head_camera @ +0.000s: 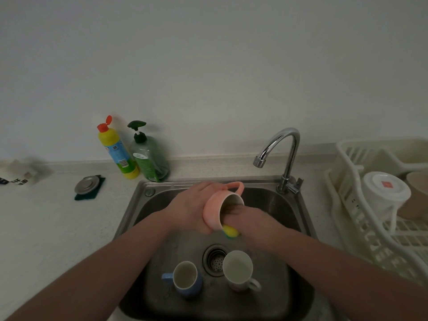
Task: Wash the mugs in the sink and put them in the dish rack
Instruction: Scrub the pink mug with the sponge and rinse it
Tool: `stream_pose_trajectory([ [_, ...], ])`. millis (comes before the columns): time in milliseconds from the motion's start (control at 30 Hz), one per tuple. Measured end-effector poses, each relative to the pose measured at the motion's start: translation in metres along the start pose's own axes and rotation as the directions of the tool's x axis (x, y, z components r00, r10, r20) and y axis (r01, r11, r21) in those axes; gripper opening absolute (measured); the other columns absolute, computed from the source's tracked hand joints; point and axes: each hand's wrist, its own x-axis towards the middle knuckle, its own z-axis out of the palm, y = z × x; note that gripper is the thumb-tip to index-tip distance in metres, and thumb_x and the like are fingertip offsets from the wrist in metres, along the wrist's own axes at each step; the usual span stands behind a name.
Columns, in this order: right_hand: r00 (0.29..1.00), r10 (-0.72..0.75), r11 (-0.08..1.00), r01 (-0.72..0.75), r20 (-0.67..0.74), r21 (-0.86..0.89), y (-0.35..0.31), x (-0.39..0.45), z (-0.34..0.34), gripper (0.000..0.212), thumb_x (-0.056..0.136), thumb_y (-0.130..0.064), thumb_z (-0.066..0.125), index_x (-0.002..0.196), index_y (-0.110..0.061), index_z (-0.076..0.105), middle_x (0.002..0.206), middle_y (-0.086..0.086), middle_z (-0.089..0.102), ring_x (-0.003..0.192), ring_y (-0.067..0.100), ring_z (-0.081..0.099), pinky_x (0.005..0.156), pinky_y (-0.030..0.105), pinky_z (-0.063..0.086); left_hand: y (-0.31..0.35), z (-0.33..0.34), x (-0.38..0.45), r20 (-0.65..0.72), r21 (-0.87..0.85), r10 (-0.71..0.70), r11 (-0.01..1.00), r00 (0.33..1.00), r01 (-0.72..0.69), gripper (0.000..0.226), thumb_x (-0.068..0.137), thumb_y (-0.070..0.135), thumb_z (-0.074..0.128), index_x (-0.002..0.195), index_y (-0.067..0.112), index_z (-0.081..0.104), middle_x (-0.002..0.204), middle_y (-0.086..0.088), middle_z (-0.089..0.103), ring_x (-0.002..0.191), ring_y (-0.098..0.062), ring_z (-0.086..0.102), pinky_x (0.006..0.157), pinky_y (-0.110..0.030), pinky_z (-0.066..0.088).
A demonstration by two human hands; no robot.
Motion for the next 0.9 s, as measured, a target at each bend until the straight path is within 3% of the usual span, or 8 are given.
stream_pose_trajectory([
  [100, 0.991, -0.075, 0.957, 0.103, 0.112, -0.27, 0.009, -0.001, -0.007, 0.062, 0.089, -0.004, 0.055, 0.146, -0.019, 0.034, 0.152, 0.004, 0.035, 0.138, 0.023, 0.035, 0.108, 0.039, 0.038, 0.001, -0.001, 0.002, 0.061, 0.052, 0.016, 0.998, 0.998, -0.019, 0.095, 0.054, 0.05, 0.075, 0.138, 0.018, 0.041, 0.131, -0.001, 0.055, 0.12, -0.015, 0.051, 0.101, -0.03, 0.043],
  [267, 0.996, -0.065, 0.985, 0.073, 0.055, -0.158, 0.004, -0.006, -0.003, 0.055, 0.091, -0.009, 0.055, 0.142, -0.022, 0.04, 0.151, 0.0, 0.036, 0.138, 0.018, 0.034, 0.107, 0.036, 0.038, 0.007, -0.005, 0.002, 0.056, -0.01, 0.054, 0.999, 0.997, -0.053, 0.091, 0.055, 0.044, 0.076, 0.135, 0.02, 0.038, 0.128, -0.002, 0.054, 0.118, -0.006, 0.043, 0.102, -0.002, 0.021],
  [400, 0.998, -0.062, 0.994, 0.061, -0.005, -0.089, 0.008, -0.011, 0.003, 0.05, 0.086, -0.008, 0.06, 0.135, -0.016, 0.051, 0.143, 0.005, 0.047, 0.133, 0.022, 0.042, 0.103, 0.043, 0.043, 0.003, 0.005, -0.008, 0.069, -0.083, -0.026, 0.996, 0.997, 0.031, 0.098, 0.052, 0.041, 0.081, 0.135, 0.025, 0.032, 0.131, 0.001, 0.05, 0.121, -0.006, 0.044, 0.103, -0.02, 0.036],
  [533, 0.979, -0.111, 0.991, 0.097, -0.173, -0.087, 0.011, -0.014, 0.012, 0.052, 0.065, -0.004, 0.078, 0.115, -0.01, 0.066, 0.118, 0.009, 0.066, 0.11, 0.026, 0.062, 0.082, 0.04, 0.057, 0.008, 0.022, -0.01, -0.118, -0.019, -0.037, 0.999, 0.992, 0.035, 0.094, 0.057, 0.053, 0.074, 0.135, 0.017, 0.036, 0.131, -0.003, 0.051, 0.122, -0.015, 0.046, 0.101, -0.043, 0.044],
  [600, 0.963, -0.057, 0.998, 0.051, -0.264, -0.031, 0.008, -0.012, 0.018, 0.051, 0.057, -0.001, 0.079, 0.106, -0.009, 0.068, 0.106, 0.009, 0.07, 0.098, 0.027, 0.068, 0.075, 0.038, 0.059, 0.015, 0.031, -0.008, -0.278, 0.003, -0.063, 0.998, 0.958, 0.067, 0.088, 0.059, 0.051, 0.073, 0.132, 0.014, 0.04, 0.13, -0.001, 0.048, 0.12, -0.017, 0.046, 0.101, -0.043, 0.043],
  [700, 0.931, 0.057, 0.996, -0.027, -0.36, 0.088, 0.0, -0.004, 0.021, 0.041, 0.067, 0.0, 0.067, 0.107, -0.009, 0.068, 0.107, 0.01, 0.069, 0.1, 0.03, 0.065, 0.083, 0.039, 0.056, 0.02, 0.04, -0.002, -0.439, 0.093, -0.055, 0.99, 0.897, 0.106, 0.076, 0.076, 0.061, 0.064, 0.128, 0.01, 0.041, 0.129, -0.001, 0.044, 0.12, -0.021, 0.046, 0.105, -0.037, 0.037],
  [800, 0.922, 0.069, 0.994, -0.032, -0.38, 0.102, -0.002, -0.002, 0.015, 0.036, 0.07, -0.002, 0.06, 0.105, -0.007, 0.068, 0.105, 0.011, 0.068, 0.099, 0.031, 0.064, 0.083, 0.039, 0.055, 0.019, 0.038, 0.005, -0.467, 0.176, -0.005, 0.979, 0.884, 0.099, 0.071, 0.087, 0.067, 0.044, 0.124, 0.006, 0.042, 0.125, -0.005, 0.044, 0.116, -0.023, 0.047, 0.104, -0.037, 0.037],
  [900, 0.954, 0.085, 0.993, -0.058, -0.288, 0.102, -0.003, -0.002, 0.006, 0.039, 0.079, -0.002, 0.058, 0.117, -0.009, 0.063, 0.118, 0.011, 0.063, 0.112, 0.03, 0.058, 0.093, 0.039, 0.049, 0.019, 0.028, 0.008, -0.423, 0.172, 0.028, 0.984, 0.906, 0.05, 0.073, 0.084, 0.065, 0.051, 0.122, 0.003, 0.046, 0.121, -0.008, 0.05, 0.115, -0.021, 0.048, 0.106, -0.033, 0.037],
])
